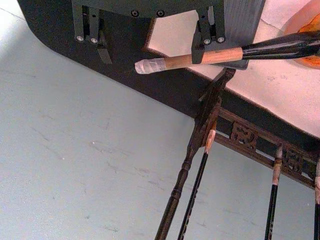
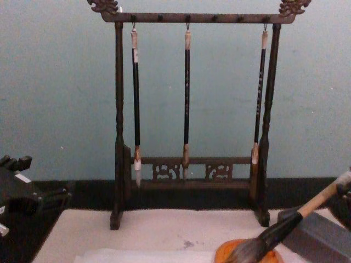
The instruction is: Pick up the brush from the inkstone, write on the paper, then place the brush back to its original position.
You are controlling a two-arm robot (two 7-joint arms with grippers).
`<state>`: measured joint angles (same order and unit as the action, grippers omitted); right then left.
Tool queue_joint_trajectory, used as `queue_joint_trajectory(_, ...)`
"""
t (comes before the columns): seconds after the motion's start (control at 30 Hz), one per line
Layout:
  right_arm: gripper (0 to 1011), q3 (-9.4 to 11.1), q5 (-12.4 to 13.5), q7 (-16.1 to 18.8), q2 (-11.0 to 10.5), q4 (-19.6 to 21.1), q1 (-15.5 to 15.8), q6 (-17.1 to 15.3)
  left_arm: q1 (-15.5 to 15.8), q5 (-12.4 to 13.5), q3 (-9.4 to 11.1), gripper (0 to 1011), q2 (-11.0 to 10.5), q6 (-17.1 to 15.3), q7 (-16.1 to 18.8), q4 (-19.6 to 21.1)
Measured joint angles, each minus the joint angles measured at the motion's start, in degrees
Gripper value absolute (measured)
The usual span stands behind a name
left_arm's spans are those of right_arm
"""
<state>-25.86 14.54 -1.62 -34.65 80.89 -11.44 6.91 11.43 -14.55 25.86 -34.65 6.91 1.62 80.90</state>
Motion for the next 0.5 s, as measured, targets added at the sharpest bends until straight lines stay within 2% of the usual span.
queue_joint_trajectory(0.5, 1000, 0.0, 0.0, 0.0, 0.0, 0.0, 0.0, 0.0, 0.0, 0.0, 0.0, 1010, 0.0, 0.0, 0.0, 0.0)
